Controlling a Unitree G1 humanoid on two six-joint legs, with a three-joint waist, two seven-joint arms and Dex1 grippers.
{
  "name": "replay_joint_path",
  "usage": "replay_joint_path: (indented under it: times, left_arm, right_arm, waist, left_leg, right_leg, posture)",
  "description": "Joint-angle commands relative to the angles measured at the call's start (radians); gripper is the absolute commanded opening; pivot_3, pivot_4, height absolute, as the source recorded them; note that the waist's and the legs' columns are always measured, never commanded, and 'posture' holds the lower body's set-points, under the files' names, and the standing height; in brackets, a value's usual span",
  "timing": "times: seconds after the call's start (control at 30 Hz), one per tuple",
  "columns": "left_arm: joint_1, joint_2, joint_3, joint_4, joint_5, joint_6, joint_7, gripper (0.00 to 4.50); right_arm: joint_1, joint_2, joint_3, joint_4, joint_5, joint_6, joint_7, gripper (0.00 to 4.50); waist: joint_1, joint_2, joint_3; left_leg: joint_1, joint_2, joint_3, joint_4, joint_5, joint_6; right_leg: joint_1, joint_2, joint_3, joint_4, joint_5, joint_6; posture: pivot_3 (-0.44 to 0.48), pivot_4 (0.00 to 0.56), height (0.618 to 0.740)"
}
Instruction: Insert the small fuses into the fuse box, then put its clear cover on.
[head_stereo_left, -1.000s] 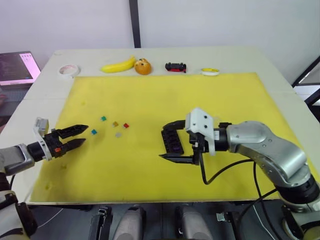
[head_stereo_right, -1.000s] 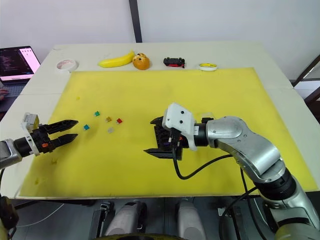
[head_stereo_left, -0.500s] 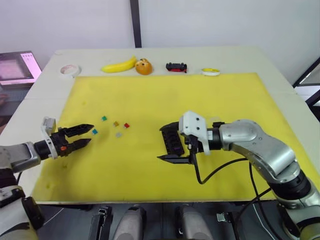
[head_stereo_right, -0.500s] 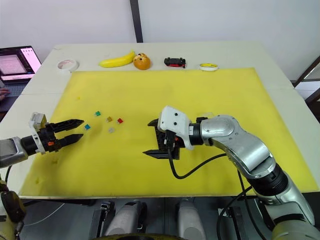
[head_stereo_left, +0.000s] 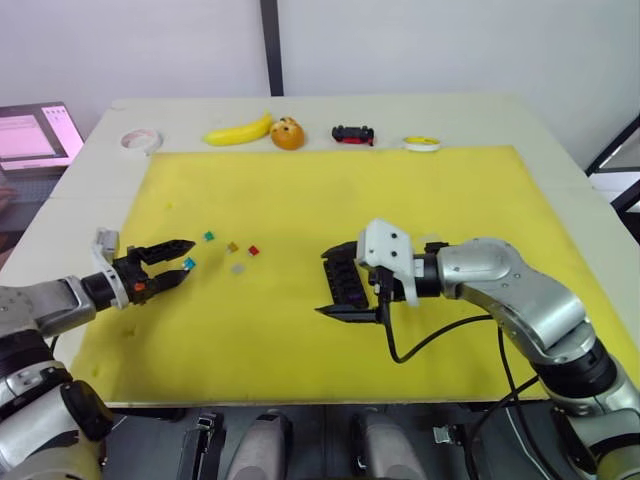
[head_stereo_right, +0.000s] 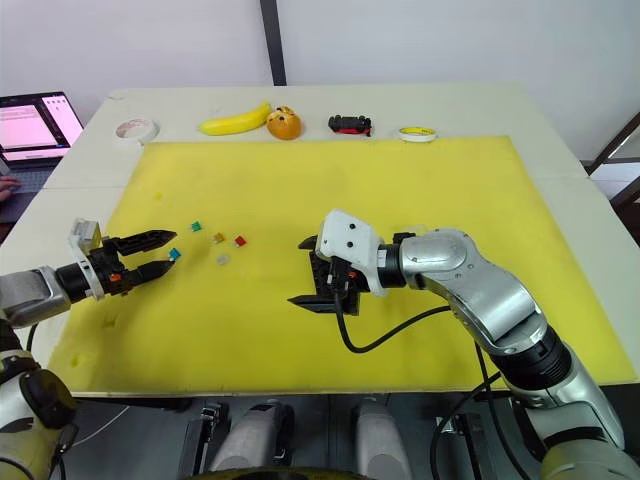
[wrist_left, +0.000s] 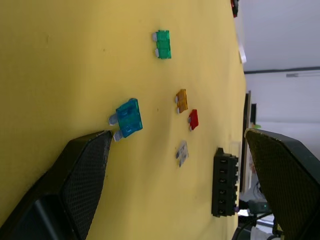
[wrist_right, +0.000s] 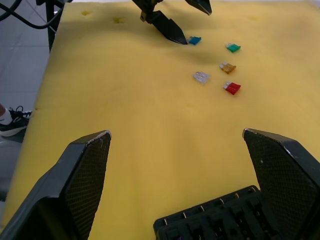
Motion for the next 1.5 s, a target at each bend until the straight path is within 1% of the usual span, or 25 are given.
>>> replay_joint_path:
  times: [0.03, 0.27, 0.5, 0.77, 1.0, 1.33, 1.5]
  left_arm:
    - [-0.025, 0.019, 0.020, 0.007, 0.012, 0.000, 0.009, 4.50]
    - [-0.011, 0.040, -0.010, 0.038, 0.032, -0.031, -0.024, 4.50]
    - [-0.001, 0.065, -0.070, 0.109, 0.063, -0.102, -0.107, 4.50]
    - [-0.001, 0.067, -0.137, 0.181, 0.084, -0.181, -0.193, 4.50]
    - [0.021, 0.070, -0.131, 0.178, 0.068, -0.173, -0.232, 4.50]
    - [0.040, 0.047, -0.114, 0.136, 0.051, -0.160, -0.223, 4.50]
    - [0.041, 0.043, -0.129, 0.156, 0.068, -0.201, -0.223, 4.50]
  right_arm:
    - [-0.009, 0.003, -0.028, -0.016, -0.003, -0.021, 0.005, 4.48]
    - [-0.004, -0.002, -0.035, -0.018, -0.005, -0.019, 0.008, 4.48]
    - [-0.003, -0.006, -0.041, -0.017, -0.006, -0.015, 0.011, 4.48]
    - [-0.009, -0.010, -0.046, -0.011, -0.008, -0.013, 0.022, 4.48]
    - [-0.009, -0.016, -0.052, -0.014, -0.007, -0.009, 0.024, 4.48]
    - [-0.012, -0.014, -0.051, -0.011, -0.009, -0.007, 0.026, 4.48]
    - [-0.012, -0.012, -0.048, -0.006, -0.015, -0.008, 0.027, 4.48]
  waist:
    - [0.000, 0.000, 0.000]
    - [-0.003, 0.000, 0.000]
    - [-0.003, 0.000, 0.000]
    - [0.000, 0.002, -0.001]
    - [-0.002, 0.002, -0.001]
    - [-0.003, 0.002, -0.001]
    - [-0.001, 0.002, -0.001]
  left_leg:
    - [0.000, 0.000, 0.000, 0.000, 0.000, 0.000]
    - [0.000, 0.000, 0.000, 0.000, 0.000, -0.001]
    - [0.000, 0.000, 0.000, 0.000, 0.001, -0.001]
    - [0.000, 0.000, 0.000, 0.000, 0.000, 0.000]
    - [0.001, 0.000, -0.001, 0.000, 0.000, 0.000]
    - [0.001, 0.001, -0.001, 0.000, 0.000, 0.000]
    - [0.001, 0.001, -0.001, 0.000, 0.000, 0.000]
  right_leg:
    - [0.000, 0.000, 0.000, 0.000, 0.000, 0.000]
    - [0.000, 0.000, 0.000, 0.000, 0.000, 0.000]
    - [-0.001, 0.000, 0.000, 0.000, 0.000, 0.000]
    - [0.000, 0.000, 0.000, 0.001, 0.000, 0.000]
    - [0.000, 0.000, 0.000, 0.002, 0.000, 0.000]
    - [-0.001, 0.000, 0.000, 0.002, 0.000, 0.000]
    - [0.000, 0.000, 0.000, 0.002, 0.000, 0.000]
  posture:
    - [0.000, 0.150, 0.740]
    - [0.000, 0.150, 0.740]
    - [0.000, 0.150, 0.740]
    - [0.000, 0.150, 0.740]
    - [0.000, 0.150, 0.740]
    - [0.000, 0.150, 0.740]
    - [0.000, 0.150, 0.740]
